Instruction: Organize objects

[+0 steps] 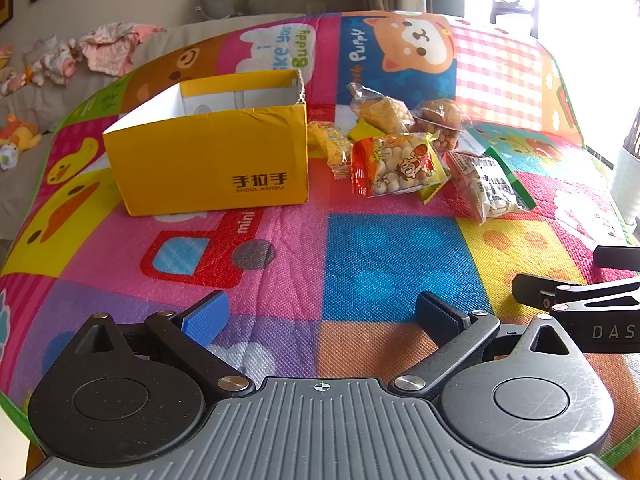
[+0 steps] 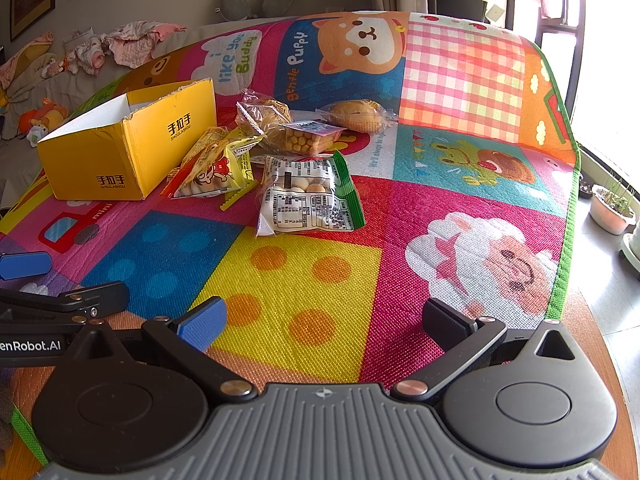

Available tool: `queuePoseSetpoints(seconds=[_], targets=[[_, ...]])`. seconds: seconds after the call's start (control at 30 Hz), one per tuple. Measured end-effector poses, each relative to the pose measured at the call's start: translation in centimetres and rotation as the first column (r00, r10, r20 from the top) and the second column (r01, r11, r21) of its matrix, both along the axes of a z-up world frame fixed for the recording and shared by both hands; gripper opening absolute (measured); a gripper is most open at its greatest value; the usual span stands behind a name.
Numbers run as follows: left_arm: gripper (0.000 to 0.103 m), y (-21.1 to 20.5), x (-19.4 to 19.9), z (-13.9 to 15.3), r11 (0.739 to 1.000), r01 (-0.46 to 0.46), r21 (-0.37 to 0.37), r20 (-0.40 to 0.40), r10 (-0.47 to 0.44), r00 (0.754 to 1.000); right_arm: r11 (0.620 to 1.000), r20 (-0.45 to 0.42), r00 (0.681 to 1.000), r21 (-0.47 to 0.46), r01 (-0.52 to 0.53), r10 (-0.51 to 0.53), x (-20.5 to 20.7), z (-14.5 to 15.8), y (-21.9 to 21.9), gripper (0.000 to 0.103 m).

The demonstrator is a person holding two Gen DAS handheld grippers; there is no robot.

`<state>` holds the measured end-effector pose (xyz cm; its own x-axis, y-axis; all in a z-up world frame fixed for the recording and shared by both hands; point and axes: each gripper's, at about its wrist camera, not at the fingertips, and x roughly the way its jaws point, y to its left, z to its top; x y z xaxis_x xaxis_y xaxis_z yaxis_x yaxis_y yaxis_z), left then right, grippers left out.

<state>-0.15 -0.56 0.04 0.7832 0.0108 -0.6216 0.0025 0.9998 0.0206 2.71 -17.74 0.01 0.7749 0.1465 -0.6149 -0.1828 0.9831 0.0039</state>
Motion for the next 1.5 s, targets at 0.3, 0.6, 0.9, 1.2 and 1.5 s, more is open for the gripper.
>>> queuePoseSetpoints(seconds=[0.3,0.6,0.9,1.2,1.5], targets=[[0.102,0.01,0.02,0.01,1.0,0.0,-0.003,0.0,0.0,1.0,1.0,0.0,1.0,0.0,0.0,0.0,0.0,-0.01,0.01,0.103],[0.102,0.65,-0.2,0.04,1.0,0.0,-0.01,0.0,0.0,1.0,1.0,0.0,1.0,0.0,0.0,0.0,-0.01,-0.01,0.01,0.103],[0.102,0.6,-0.31,0.05,1.0,0.0,-0.015,0.001,0.0,1.0,1.0,0.0,1.0,0.0,0.0,0.0,-0.04,-0.01,0.0,0.103],[0.102,0.68,-0.28,0.05,1.0,0.0,-0.013,0.0,0.0,1.0,1.0,-0.001,1.0,0.0,0.0,0.0,0.08,-0.01,-0.01,0.103],[0.102,0.62,-0.29,0.06,1.0,-0.001,-0.013,0.0,0.001,1.0,1.0,0.0,1.0,0.0,0.0,0.0,0.02,-0.01,0.01,0.103]])
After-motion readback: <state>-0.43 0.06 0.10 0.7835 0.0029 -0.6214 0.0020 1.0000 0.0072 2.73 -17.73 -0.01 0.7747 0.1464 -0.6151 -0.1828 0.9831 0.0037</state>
